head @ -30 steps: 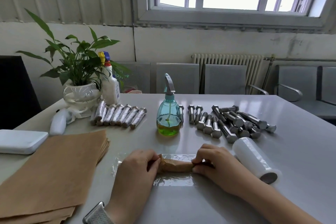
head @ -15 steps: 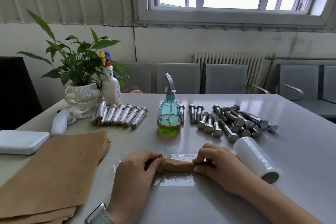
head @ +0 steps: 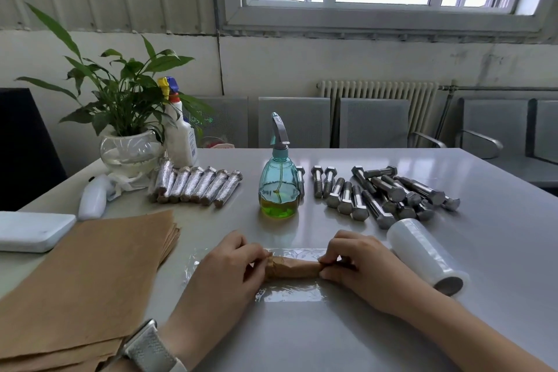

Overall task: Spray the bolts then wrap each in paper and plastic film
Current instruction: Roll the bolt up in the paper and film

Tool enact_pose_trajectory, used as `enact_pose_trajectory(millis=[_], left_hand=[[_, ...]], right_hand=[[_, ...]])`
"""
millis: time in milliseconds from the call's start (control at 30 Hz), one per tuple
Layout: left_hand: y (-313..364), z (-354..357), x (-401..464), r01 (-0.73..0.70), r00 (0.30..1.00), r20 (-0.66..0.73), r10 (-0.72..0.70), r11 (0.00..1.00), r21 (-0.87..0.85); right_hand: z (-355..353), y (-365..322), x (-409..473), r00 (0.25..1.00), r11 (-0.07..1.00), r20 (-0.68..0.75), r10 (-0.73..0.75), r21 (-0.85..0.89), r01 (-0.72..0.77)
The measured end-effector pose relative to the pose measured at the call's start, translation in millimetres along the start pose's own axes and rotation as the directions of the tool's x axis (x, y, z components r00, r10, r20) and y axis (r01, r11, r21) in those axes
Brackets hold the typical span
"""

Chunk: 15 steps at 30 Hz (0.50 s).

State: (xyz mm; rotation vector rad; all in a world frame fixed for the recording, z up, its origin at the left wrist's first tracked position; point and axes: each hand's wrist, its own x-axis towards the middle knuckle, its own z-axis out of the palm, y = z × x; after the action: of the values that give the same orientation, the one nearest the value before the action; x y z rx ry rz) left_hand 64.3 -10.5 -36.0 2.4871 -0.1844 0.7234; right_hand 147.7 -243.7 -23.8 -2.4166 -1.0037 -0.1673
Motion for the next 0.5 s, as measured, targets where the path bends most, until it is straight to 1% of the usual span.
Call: enact_pose_trajectory(millis=[67, 167, 367, 500], left_hand=[[-4.3, -2.5, 4.7, 0.001, 0.999, 0.039, 0.001, 0.999, -0.048], [-9.2, -5.1, 7.8, -0.053, 0.996, 0.069, 0.058, 0.996, -0.072], [-14.7, -7.0, 8.7, -0.136, 0.987, 0.087, 0.137, 0.99, -0.022], [-12.4, -6.9, 10.4, -0.126, 0.987, 0.1, 0.125, 0.992, 0.003]], right_hand=[[0.3, 0.0, -0.3, 1.0, 1.0, -0.001, 0.001, 0.005, -0.001], [0.3, 0.2, -0.5, 1.0, 1.0, 0.0, 0.011, 0.012, -0.011], [0.3, 1.8, 0.7, 1.0, 1.0, -0.003, 0.015, 0.006, -0.015], [1.5, 2.6, 0.9, 1.0, 1.0, -0.004, 0.015, 0.021, -0.015]])
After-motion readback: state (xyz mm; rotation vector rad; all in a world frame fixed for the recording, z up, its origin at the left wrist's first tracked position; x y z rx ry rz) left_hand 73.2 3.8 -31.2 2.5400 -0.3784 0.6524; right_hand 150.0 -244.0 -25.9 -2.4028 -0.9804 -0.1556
